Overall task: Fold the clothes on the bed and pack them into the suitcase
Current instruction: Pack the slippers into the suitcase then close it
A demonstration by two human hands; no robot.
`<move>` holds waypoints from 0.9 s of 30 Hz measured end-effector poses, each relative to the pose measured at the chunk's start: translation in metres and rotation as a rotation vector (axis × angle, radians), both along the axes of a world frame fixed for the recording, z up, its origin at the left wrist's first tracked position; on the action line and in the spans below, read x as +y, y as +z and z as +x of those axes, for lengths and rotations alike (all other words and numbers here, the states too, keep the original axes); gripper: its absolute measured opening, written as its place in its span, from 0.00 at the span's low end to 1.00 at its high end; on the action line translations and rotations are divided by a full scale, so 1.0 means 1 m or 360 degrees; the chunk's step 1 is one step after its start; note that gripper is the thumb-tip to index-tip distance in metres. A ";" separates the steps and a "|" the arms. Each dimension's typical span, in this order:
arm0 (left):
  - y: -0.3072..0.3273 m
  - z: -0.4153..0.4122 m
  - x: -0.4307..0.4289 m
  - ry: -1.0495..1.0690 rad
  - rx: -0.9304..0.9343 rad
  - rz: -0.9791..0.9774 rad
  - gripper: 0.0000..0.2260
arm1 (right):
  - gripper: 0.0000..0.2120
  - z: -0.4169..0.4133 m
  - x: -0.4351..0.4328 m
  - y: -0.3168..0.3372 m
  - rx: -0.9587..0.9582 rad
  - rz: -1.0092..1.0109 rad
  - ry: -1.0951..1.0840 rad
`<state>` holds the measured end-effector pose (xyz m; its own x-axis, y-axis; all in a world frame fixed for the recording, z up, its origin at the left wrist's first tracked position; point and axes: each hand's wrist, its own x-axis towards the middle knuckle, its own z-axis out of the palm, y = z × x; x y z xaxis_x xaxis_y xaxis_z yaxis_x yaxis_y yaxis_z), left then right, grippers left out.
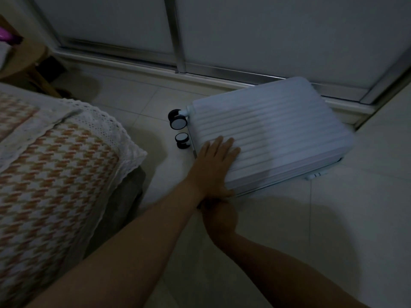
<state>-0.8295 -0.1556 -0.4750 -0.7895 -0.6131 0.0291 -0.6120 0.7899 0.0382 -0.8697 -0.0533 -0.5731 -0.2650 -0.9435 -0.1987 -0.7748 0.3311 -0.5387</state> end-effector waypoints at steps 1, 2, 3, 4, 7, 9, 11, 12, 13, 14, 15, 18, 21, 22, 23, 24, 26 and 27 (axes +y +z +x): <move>0.000 -0.001 -0.001 -0.0013 0.0014 -0.0012 0.53 | 0.22 -0.006 0.001 0.003 0.0233 -0.0163 0.0018; 0.000 -0.001 -0.003 -0.0032 0.0020 -0.0030 0.52 | 0.23 -0.016 0.005 0.000 0.0414 -0.0310 0.0050; 0.002 0.000 -0.006 -0.0053 0.0018 -0.0048 0.51 | 0.21 -0.022 0.007 0.008 0.0489 -0.0423 0.0090; 0.005 0.000 -0.009 -0.0070 0.0009 -0.0065 0.50 | 0.20 -0.030 0.007 0.012 0.0554 -0.0471 0.0179; 0.013 0.003 -0.021 -0.0086 0.0004 -0.0050 0.49 | 0.17 -0.059 0.009 0.011 0.0685 -0.0465 0.0387; 0.019 0.005 -0.029 -0.0093 0.0028 -0.0019 0.49 | 0.16 -0.084 0.010 0.015 0.0769 -0.0488 0.0460; 0.020 0.008 -0.034 -0.0103 0.0046 -0.0012 0.48 | 0.16 -0.113 0.006 0.019 0.0843 -0.0497 0.0524; 0.019 0.009 -0.035 -0.0105 0.0058 -0.0004 0.48 | 0.16 -0.130 0.006 0.023 0.0856 -0.0460 0.0554; 0.018 0.010 -0.035 -0.0100 0.0072 0.0011 0.49 | 0.17 -0.149 0.006 0.028 0.0847 -0.0385 0.0580; 0.017 0.010 -0.035 -0.0089 0.0086 0.0021 0.49 | 0.17 -0.171 0.005 0.031 0.0844 -0.0288 0.0581; 0.017 0.010 -0.035 -0.0072 0.0092 0.0020 0.49 | 0.16 -0.196 0.005 0.035 0.0880 -0.0188 0.0561; 0.018 0.001 -0.034 -0.0026 0.0043 0.0000 0.49 | 0.15 -0.264 0.010 0.049 0.0966 -0.0003 0.0452; 0.019 -0.027 -0.029 -0.0076 -0.0037 0.0029 0.50 | 0.16 -0.298 0.011 0.058 0.1017 0.0042 0.0508; 0.020 -0.043 -0.026 -0.0110 -0.0024 0.0017 0.50 | 0.16 -0.304 0.008 0.057 0.1018 0.0045 0.0555; 0.022 -0.064 -0.023 -0.0128 0.0025 0.0019 0.49 | 0.16 -0.308 0.004 0.056 0.1015 0.0038 0.0617; 0.024 -0.087 -0.021 -0.0130 0.0090 0.0043 0.47 | 0.17 -0.313 0.000 0.055 0.1019 0.0025 0.0698; 0.030 -0.137 -0.019 -0.0119 0.0177 0.0123 0.45 | 0.18 -0.324 -0.005 0.056 0.1027 0.0043 0.0855; 0.030 -0.161 -0.018 -0.0117 0.0171 0.0146 0.44 | 0.18 -0.329 -0.006 0.057 0.0997 0.0081 0.0906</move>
